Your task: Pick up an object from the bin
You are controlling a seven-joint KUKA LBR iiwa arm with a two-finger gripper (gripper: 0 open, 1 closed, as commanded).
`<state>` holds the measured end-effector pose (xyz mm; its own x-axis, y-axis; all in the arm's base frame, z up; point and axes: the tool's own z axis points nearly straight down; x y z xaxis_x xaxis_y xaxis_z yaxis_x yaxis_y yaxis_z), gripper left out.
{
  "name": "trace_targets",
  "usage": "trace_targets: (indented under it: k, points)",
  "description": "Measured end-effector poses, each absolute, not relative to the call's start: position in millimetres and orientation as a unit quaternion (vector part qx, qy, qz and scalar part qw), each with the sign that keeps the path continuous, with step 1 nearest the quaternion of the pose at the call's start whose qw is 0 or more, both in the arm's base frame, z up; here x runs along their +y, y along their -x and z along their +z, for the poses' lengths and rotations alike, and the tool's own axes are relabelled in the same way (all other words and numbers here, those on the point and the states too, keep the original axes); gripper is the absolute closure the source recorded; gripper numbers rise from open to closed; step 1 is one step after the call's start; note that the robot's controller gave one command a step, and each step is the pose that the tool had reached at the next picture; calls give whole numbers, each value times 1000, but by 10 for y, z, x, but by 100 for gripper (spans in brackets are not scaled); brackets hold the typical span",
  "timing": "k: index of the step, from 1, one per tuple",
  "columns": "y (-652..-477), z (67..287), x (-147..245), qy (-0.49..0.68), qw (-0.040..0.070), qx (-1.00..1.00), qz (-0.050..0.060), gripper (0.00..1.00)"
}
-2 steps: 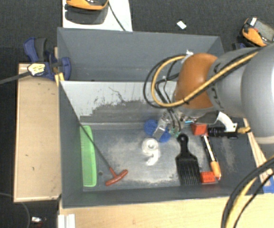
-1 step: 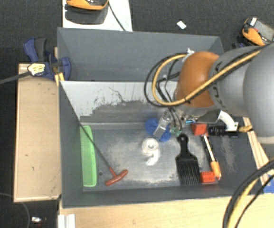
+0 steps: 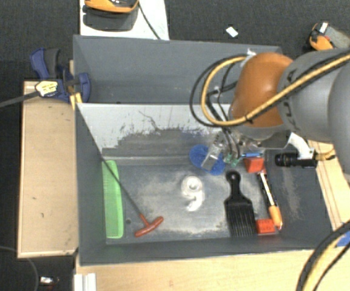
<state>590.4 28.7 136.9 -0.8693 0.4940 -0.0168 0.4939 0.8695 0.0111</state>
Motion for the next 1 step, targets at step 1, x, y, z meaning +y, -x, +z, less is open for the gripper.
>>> trace_targets:
  k: [1]
  points:
    - [-5912, 1661, 286, -253, 11, 967, 4, 100]
